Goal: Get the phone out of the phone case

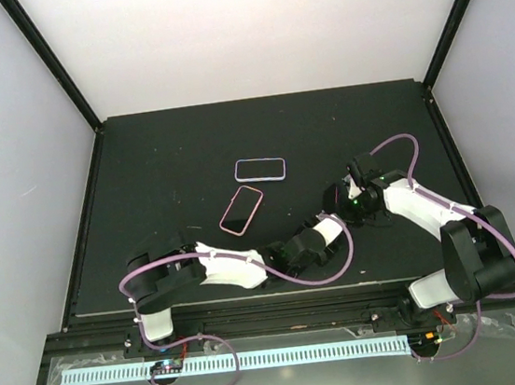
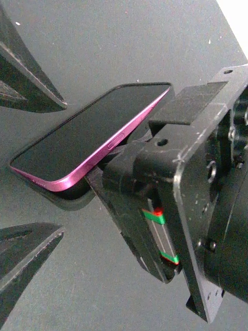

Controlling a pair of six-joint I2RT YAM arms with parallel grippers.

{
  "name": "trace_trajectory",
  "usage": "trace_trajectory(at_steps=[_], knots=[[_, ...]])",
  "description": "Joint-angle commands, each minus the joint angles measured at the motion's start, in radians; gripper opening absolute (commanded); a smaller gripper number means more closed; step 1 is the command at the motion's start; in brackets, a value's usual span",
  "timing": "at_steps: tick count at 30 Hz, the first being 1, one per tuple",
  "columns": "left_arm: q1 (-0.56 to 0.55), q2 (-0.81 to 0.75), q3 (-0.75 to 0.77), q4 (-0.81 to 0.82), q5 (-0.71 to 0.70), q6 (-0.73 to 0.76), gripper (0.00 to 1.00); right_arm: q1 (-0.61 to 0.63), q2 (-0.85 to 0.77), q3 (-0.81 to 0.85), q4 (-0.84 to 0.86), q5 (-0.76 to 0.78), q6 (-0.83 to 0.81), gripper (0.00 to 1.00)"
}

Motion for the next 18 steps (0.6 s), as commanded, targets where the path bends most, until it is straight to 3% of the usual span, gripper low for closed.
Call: trace_trajectory(at_steps=[1, 18], knots=[[-0.004, 0.030, 0.047, 0.004, -0.051, 0.032, 0.58, -0.006, -0.015, 0.021, 0.029, -0.003, -0.006, 0.01], [-0.001, 0.092, 0.073, 0.006, -0.170, 0.137, 0.55, -0.006, -0.044, 0.026, -0.006, -0.148, -0.035, 0.01]])
